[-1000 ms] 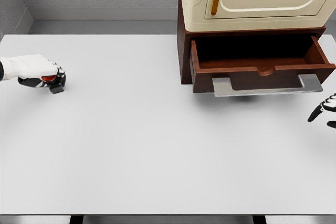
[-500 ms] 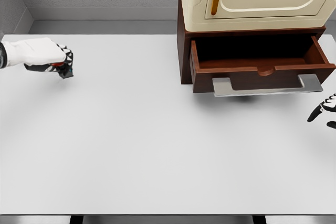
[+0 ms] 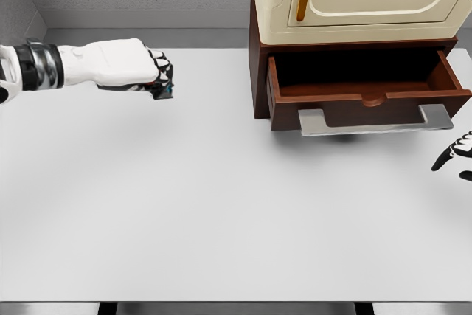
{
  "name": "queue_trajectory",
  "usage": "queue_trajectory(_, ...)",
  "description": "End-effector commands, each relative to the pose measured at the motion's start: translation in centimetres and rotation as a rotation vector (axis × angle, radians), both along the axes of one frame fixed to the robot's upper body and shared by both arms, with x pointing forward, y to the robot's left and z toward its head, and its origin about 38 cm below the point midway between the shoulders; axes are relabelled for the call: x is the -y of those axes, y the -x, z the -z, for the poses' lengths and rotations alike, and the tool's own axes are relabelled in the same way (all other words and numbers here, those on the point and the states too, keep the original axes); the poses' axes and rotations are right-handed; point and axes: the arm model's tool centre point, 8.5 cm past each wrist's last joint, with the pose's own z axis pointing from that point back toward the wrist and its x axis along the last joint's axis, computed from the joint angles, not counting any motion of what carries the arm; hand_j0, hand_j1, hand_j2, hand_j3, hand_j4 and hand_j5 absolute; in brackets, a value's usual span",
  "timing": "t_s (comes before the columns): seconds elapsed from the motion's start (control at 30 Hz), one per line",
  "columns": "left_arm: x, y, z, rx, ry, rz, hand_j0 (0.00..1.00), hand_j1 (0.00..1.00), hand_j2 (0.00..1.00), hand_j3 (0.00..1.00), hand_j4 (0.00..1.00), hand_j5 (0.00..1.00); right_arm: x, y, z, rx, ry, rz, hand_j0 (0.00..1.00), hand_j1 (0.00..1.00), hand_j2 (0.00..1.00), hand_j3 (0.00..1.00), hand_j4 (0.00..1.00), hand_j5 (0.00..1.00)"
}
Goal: Put the switch into the drawer with left arm, and close the drawer with right arm
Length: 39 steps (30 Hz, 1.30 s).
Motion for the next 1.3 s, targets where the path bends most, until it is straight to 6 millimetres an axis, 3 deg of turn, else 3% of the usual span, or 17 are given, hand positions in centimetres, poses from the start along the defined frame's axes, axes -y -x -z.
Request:
queue_trajectory(0.0, 0.9, 0.5, -0.5, -0.003, 0.038, 0.03, 0.32, 0.32, 0.32, 0.32, 0.32, 0.32, 0.0, 0.0, -0.1, -0.001, -0.006, 0.002, 0.59, 0.59, 0.59, 0.59, 0.59, 0.59)
queue_trajectory(0.33, 4.4, 1.5, -2.5, -0.054, 0.226, 0.147, 0.32, 0.32, 0.32, 0.32, 0.32, 0.32, 0.0, 0.0, -0.1, -0.001, -0.007, 0.001, 0.6, 0.6, 0.6, 0.6, 0.6, 0.6)
queue_trajectory(0.5, 7.6, 1.6, -3.1, -0.072, 0.308, 0.218, 0.32, 0.32, 0.32, 0.32, 0.32, 0.32, 0.0, 0.0, -0.1, -0.001, -0.007, 0.002, 0.6, 0.6, 0.6, 0.6, 0.6, 0.6)
queue_trajectory(0.6, 8.8, 1.6, -4.5, -0.055, 0.336, 0.252, 0.32, 0.32, 0.32, 0.32, 0.32, 0.32, 0.0, 0.0, -0.1, -0.001, -0.007, 0.001, 0.61, 0.61, 0.61, 0.61, 0.61, 0.61)
queue_trajectory(0.73, 9.2, 2.0, -8.3, -0.054, 0.428, 0.313, 0.32, 0.32, 0.32, 0.32, 0.32, 0.32, 0.0, 0.0, -0.1, -0.001, -0.007, 0.001, 0.61, 0.61, 0.61, 0.61, 0.61, 0.61)
queue_trajectory(0.8, 9.4, 2.0, -8.4, -0.056, 0.434, 0.319, 0.32, 0.32, 0.32, 0.32, 0.32, 0.32, 0.0, 0.0, -0.1, -0.001, -0.007, 0.001, 0.61, 0.61, 0.61, 0.61, 0.61, 0.61)
queue_trajectory(0.97, 13.0, 2.1, -8.3, -0.083, 0.487, 0.383, 0.32, 0.32, 0.32, 0.32, 0.32, 0.32, -0.1, 0.0, -0.1, -0.001, -0.009, 0.001, 0.61, 0.61, 0.61, 0.61, 0.61, 0.61)
queue_trajectory(1.1, 15.7, 0.4, -7.0, -0.149, 0.541, 0.372, 0.32, 0.32, 0.32, 0.32, 0.32, 0.32, 0.0, 0.0, -0.1, -0.001, -0.007, 0.001, 0.61, 0.61, 0.61, 0.61, 0.61, 0.61)
queue_trajectory(1.27, 17.4, -1.5, -5.0, -0.229, 0.581, 0.328, 0.32, 0.32, 0.32, 0.32, 0.32, 0.32, -0.1, 0.0, 0.1, -0.006, -0.01, -0.001, 0.61, 0.61, 0.61, 0.61, 0.61, 0.61)
